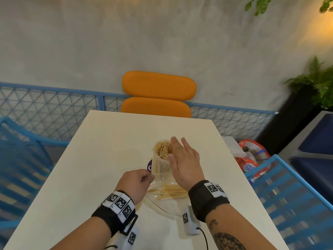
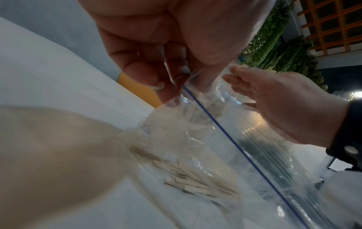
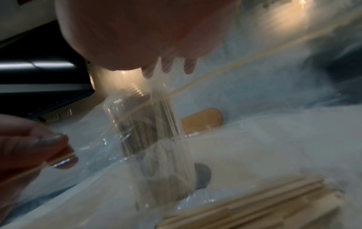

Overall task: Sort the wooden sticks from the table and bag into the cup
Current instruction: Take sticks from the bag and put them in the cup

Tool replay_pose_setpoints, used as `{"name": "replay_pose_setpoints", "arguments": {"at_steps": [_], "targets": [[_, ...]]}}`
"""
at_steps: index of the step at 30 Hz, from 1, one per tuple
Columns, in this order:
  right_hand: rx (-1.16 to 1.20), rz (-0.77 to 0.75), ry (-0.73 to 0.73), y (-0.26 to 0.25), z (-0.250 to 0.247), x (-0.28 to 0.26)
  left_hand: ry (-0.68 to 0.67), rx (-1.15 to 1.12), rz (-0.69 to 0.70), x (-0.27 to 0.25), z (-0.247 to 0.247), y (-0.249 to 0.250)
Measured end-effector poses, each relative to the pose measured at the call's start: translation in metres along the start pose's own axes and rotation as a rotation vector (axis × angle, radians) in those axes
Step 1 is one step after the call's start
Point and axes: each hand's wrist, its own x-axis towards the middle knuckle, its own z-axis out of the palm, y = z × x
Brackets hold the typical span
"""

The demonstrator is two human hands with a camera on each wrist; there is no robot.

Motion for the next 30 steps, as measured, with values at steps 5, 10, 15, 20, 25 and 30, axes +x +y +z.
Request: {"name": "replay_pose_setpoints", "arguments": {"at_steps": [5,10,15,20,25,30], "targets": [[-0.125,-0.015,-0.174,-0.002,-0.004,0.006,-0.012,0.017,0.000,0.002,-0.001,-0.001],[0.041,0.064,-0.058,0.001,-0.020,0.006,-0.004,0.022,0.000,0.002,-0.002,-0.001],[0.502,0.226,0.085,-0.009,-0.043,-0.024,0.000,0.011,-0.003,0.002,-0.003,0.002],[0.099,0.130,-0.466,-0.018,-0.005,-0.047,0.002,0.022,0.011,0.005,0.001,-0.002],[-0.156,0.102,-0.573,-0.010,0.035,-0.042,-0.003,0.037,0.029,0.004,0.003,-0.003],[-0.267,0.137,-0.584,-0.011,0.047,-0.041,0.005,0.033,-0.002,0.002,-0.001,-0.004]]}}
